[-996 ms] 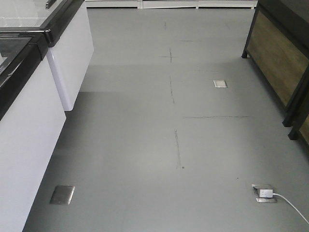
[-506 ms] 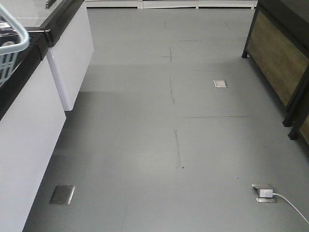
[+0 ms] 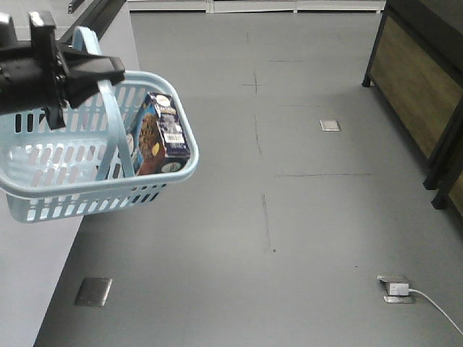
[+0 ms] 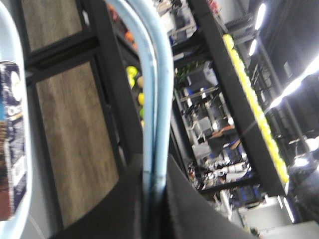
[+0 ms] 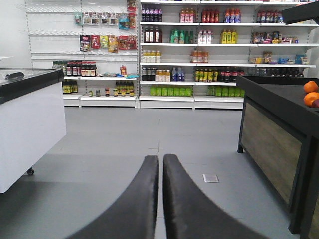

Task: Left arm holds basket, right arm returns cookies
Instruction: 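Swing the held basket with the cookie box in front of the robot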

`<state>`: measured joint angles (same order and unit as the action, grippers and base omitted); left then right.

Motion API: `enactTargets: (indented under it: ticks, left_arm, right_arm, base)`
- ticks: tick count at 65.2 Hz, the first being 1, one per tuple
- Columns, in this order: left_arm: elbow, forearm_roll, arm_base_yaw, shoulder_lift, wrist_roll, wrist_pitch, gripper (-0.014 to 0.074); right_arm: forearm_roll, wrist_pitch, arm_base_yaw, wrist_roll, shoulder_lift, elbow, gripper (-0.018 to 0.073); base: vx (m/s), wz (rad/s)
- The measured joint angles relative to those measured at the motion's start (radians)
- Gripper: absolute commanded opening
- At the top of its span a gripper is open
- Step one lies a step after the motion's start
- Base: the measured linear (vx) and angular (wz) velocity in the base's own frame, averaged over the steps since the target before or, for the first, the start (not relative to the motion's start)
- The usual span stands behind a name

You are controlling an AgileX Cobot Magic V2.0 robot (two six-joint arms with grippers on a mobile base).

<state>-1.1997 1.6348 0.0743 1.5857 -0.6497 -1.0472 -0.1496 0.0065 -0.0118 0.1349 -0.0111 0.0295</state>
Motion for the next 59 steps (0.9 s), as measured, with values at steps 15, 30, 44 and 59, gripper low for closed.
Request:
enactTargets:
  ticks: [15, 30, 44, 59]
  left_arm:
    - [0.157, 0.006, -0.156, -0.005, -0.094, 0.049, -0.0006]
    - [0.226, 0.007, -0.294, -0.005, -0.138, 0.072, -0.0006]
    - [0.226, 0.014, -0.377, -0.006, -0.154, 0.095, -0.0006]
    - [0.234, 0.02, -0.441, -0.006, -0.154, 0.105, -0.0006]
  right_arm:
    - [0.0, 0.0, 0.0, 0.0, 0.0, 0.0, -0.0011]
    - [0.0, 0.0, 0.0, 0.0, 0.0, 0.0, -0.0011]
    - [0.0, 0.0, 0.0, 0.0, 0.0, 0.0, -0.0011]
    - [0.0, 0.0, 0.0, 0.0, 0.0, 0.0, -0.0011]
  base:
    - [0.0, 0.0]
    - [0.0, 0.0]
    - [0.0, 0.0]
    - [0.0, 0.0]
